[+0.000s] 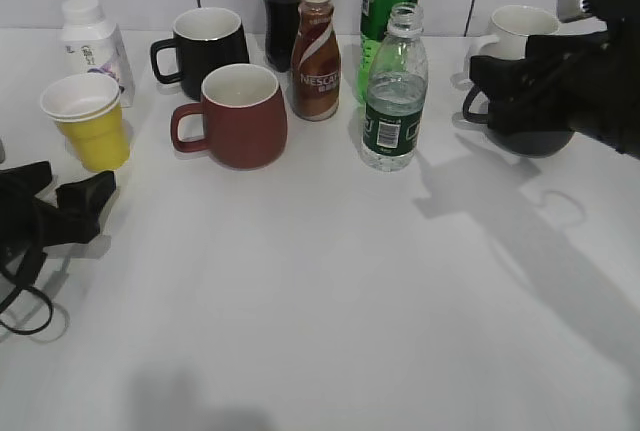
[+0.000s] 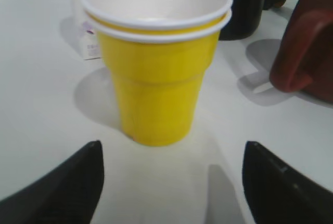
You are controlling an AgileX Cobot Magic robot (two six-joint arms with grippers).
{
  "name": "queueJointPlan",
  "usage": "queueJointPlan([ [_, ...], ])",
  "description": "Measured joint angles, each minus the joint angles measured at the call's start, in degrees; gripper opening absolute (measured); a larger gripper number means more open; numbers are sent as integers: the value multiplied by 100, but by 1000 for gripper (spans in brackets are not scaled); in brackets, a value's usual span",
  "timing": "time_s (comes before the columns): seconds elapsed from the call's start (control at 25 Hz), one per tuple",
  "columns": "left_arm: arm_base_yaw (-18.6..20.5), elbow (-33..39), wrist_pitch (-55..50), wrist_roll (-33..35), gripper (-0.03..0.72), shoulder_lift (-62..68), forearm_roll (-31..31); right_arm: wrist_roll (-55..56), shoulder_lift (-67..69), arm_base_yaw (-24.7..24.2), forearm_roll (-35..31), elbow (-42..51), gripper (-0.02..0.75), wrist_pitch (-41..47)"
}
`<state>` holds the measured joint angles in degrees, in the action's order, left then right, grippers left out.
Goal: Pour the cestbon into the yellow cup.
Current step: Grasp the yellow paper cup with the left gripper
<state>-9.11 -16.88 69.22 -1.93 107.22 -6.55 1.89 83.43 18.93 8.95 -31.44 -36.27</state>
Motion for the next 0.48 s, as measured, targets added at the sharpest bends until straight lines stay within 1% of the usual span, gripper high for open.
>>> queueJointPlan([
  [0.24,0,-389,0,14,634,359,16,64,88,0,125,0,481,-11],
  [0.48,0,-866,7,193,634,605,35,75,88,0,137,0,481,-40],
])
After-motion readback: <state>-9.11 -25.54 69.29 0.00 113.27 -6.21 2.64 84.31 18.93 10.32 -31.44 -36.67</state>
